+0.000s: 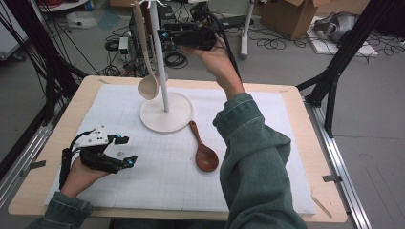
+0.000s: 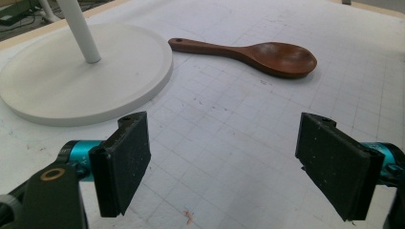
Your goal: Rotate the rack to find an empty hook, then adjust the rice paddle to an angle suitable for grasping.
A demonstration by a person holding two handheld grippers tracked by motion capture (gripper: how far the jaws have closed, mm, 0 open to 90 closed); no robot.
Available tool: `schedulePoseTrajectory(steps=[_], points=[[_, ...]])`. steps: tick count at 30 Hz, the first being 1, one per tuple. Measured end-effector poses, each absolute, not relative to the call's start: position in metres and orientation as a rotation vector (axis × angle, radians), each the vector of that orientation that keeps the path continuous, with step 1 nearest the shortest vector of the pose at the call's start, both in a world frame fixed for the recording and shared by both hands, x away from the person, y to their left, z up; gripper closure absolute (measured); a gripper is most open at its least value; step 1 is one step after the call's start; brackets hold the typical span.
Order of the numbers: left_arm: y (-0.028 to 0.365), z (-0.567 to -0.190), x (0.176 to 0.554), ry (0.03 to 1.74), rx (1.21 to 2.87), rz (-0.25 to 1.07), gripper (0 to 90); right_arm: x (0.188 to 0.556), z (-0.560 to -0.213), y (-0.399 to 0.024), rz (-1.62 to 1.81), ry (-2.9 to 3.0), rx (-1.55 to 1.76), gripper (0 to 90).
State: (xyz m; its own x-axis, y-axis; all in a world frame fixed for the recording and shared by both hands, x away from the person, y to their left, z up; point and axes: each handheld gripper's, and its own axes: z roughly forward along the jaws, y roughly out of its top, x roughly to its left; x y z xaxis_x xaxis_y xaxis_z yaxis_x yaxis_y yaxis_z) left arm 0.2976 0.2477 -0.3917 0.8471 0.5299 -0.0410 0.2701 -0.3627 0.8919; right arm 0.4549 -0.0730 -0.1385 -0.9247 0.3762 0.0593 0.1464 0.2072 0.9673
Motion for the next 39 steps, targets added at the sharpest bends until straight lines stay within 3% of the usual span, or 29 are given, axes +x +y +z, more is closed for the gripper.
schedulePoseTrajectory(steps=[8,17,39], points=[[0.246,-0.393,0.298,0.591,1.973,0.303,19.6,0.445,-0.154,-0.089,1.791,2.296,0.537,44.2],[0.244,-0.393,0.297,0.585,1.975,0.299,19.6,0.430,-0.185,-0.101,1.764,2.312,0.596,38.4],[0.241,-0.401,0.300,0.605,1.988,0.293,17.6,0.382,-0.258,-0.139,1.686,2.359,0.717,35.5]])
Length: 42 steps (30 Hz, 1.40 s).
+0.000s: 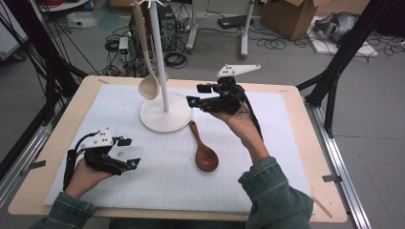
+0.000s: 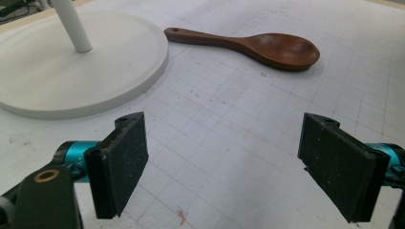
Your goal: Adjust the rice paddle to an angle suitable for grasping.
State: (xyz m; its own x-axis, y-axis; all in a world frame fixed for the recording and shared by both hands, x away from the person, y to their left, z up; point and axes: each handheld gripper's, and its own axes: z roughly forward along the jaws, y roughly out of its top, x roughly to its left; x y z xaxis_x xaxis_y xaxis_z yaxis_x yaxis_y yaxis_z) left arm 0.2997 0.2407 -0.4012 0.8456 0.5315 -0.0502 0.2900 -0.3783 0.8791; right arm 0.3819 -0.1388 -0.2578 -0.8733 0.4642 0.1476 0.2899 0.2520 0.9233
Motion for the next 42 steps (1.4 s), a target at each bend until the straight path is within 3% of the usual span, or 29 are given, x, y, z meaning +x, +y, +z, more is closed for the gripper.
schedulePoseTrajectory(steps=[8,15,23,42], points=[[0.241,-0.404,0.299,0.613,1.990,0.302,16.6,0.368,-0.288,-0.152,1.633,2.382,0.773,41.8],[0.240,-0.404,0.299,0.613,1.983,0.303,16.6,0.362,-0.314,-0.157,1.586,2.428,0.804,69.2],[0.241,-0.404,0.299,0.617,1.978,0.310,16.6,0.356,-0.337,-0.157,1.503,2.485,0.810,88.7],[0.241,-0.403,0.299,0.611,1.978,0.308,16.6,0.354,-0.392,-0.137,1.356,2.608,0.884,89.7]])
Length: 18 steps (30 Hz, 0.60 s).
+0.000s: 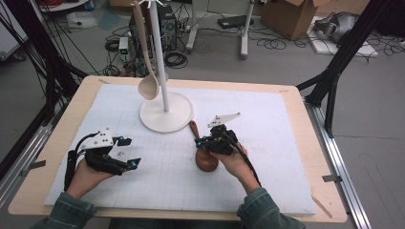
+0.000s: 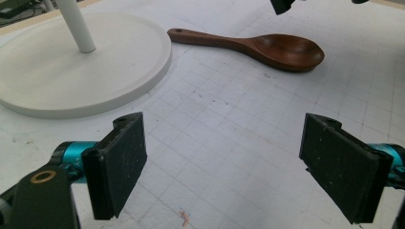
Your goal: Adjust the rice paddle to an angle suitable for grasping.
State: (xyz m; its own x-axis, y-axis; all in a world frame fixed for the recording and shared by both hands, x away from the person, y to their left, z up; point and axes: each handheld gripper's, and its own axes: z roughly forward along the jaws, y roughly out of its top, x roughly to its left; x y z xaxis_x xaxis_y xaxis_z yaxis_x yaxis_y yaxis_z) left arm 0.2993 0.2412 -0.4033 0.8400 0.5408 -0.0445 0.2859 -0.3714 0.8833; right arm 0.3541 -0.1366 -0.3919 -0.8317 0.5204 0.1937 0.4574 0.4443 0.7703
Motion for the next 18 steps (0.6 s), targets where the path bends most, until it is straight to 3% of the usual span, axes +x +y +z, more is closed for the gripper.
schedulePoseTrajectory(steps=[18], points=[[0.242,-0.402,0.299,0.607,1.967,0.307,16.6,0.354,-0.420,-0.131,1.314,2.612,0.912,89.9]])
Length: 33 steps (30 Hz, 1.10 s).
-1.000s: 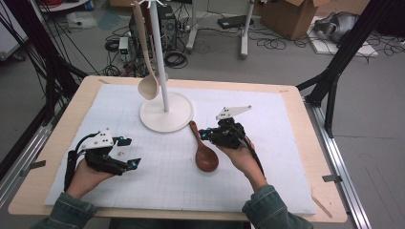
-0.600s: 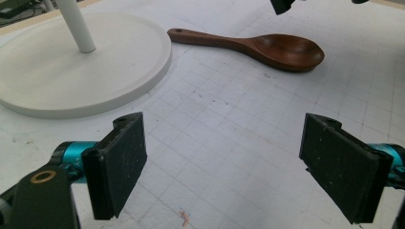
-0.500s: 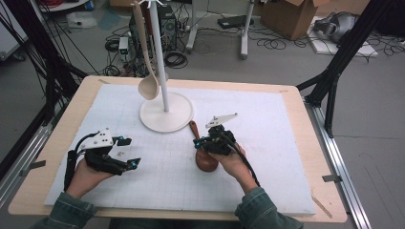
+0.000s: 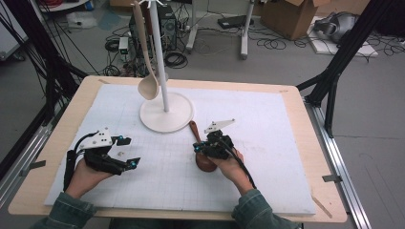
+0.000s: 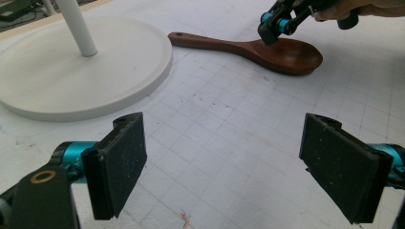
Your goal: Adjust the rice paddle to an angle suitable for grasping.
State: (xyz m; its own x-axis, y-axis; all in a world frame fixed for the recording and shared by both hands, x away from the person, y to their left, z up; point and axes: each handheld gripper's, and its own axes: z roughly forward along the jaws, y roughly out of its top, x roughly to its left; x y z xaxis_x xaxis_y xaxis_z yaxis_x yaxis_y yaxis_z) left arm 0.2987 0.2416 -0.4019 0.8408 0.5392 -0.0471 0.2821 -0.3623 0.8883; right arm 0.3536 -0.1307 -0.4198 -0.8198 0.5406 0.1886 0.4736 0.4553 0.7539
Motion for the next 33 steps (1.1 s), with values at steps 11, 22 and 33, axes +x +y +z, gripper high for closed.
schedulePoseTrajectory(steps=[11,22,33], points=[[0.240,-0.403,0.299,0.607,1.975,0.304,16.6,0.356,-0.432,-0.117,1.250,2.619,0.906,89.8],[0.241,-0.403,0.299,0.608,1.971,0.300,16.6,0.357,-0.434,-0.116,1.179,2.641,0.911,89.9],[0.240,-0.402,0.299,0.601,1.974,0.306,16.6,0.350,-0.431,-0.131,1.127,2.659,0.908,89.9]])
